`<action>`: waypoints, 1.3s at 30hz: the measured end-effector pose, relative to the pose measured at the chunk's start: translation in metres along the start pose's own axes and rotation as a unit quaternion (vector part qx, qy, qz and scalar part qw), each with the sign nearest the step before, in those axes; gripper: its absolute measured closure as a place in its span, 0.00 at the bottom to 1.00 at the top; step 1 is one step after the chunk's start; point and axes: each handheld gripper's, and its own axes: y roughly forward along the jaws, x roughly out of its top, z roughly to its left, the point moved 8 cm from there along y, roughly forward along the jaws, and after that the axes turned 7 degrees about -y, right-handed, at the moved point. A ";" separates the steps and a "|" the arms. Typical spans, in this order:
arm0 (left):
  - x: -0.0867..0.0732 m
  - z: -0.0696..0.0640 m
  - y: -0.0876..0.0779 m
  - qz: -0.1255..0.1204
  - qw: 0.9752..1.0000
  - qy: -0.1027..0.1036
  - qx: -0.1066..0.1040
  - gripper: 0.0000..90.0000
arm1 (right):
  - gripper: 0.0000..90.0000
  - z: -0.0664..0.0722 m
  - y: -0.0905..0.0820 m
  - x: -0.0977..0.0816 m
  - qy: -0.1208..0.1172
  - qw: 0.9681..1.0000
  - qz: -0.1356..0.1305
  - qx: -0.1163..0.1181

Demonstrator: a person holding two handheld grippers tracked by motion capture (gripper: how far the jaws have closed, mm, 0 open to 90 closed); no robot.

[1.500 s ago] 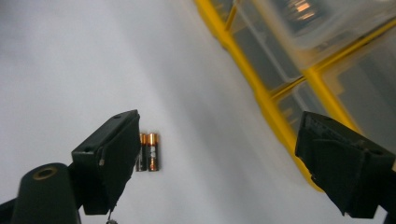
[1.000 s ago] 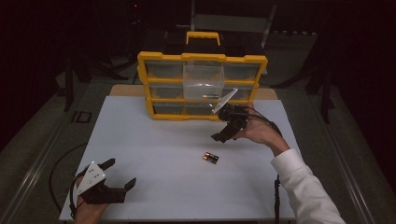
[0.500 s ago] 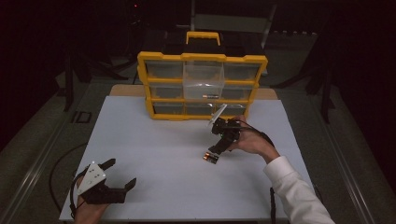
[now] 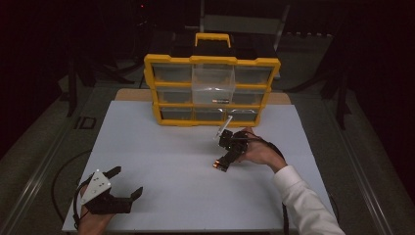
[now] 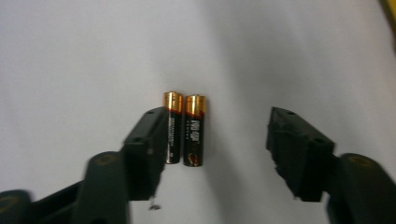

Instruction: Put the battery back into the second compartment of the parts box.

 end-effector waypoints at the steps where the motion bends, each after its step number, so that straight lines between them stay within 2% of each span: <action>1: 0.000 0.000 0.000 0.000 1.000 0.000 0.000 0.00 | 0.48 0.001 0.001 0.000 0.001 1.000 0.001 0.001; 2: 0.000 0.000 0.000 0.000 1.000 0.000 0.000 0.00 | 0.54 0.003 0.005 -0.001 -0.004 1.000 0.008 0.009; 4: 0.000 0.000 0.000 0.001 1.000 0.000 0.000 0.00 | 0.60 0.004 0.008 -0.001 -0.001 1.000 0.012 0.010; 5: 0.000 0.000 0.000 0.001 1.000 0.000 0.000 0.00 | 0.60 0.004 0.008 -0.001 -0.001 1.000 0.012 0.010; 10: 0.000 0.000 0.000 0.001 1.000 0.000 0.000 0.00 | 0.73 0.005 0.013 -0.002 -0.014 1.000 0.015 0.024; 27: -0.001 0.000 0.000 0.002 1.000 0.000 0.000 0.00 | 0.83 0.006 0.034 -0.007 -0.025 0.998 0.059 0.026; 36: 0.000 0.000 0.000 0.001 1.000 0.001 0.001 0.00 | 0.85 0.007 0.038 -0.007 -0.039 0.997 0.067 0.024; 39: 0.000 0.000 0.000 0.001 1.000 0.000 0.001 0.00 | 0.85 0.008 0.037 -0.007 -0.034 0.997 0.068 0.024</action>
